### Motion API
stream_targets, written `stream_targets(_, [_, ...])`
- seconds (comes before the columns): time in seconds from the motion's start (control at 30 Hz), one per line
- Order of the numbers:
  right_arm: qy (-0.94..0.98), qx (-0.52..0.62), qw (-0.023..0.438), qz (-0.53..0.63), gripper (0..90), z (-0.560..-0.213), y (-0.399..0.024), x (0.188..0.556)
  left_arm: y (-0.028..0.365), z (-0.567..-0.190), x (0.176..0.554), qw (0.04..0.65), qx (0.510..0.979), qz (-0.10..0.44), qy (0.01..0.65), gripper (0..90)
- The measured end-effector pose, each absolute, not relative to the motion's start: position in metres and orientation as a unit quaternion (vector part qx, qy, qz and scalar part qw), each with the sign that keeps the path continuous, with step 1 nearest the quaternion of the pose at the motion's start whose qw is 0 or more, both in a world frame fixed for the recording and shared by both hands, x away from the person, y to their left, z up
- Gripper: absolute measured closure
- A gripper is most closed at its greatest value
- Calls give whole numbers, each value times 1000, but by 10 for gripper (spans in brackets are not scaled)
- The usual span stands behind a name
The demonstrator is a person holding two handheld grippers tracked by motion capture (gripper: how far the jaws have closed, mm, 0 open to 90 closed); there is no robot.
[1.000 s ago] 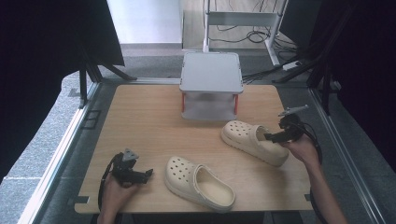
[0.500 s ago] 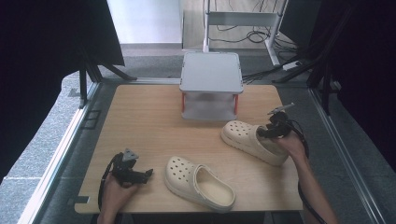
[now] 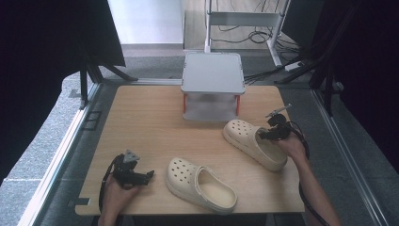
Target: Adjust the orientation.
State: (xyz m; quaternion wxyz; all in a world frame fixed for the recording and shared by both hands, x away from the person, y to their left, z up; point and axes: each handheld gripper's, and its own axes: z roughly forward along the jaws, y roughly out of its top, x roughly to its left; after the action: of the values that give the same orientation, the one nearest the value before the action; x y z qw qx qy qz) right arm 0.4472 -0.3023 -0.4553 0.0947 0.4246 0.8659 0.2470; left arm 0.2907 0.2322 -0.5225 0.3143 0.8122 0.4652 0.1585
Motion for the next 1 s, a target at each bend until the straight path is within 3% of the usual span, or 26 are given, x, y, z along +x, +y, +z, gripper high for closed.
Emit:
stream_targets(0.5, [857,421,84,284,748,-420,-291,419,232,-523,291,314,812,159,465,0])
stream_targets(1.0, [875,375,74,298,749,-403,-226,396,232,-523,291,314,812,159,465,0])
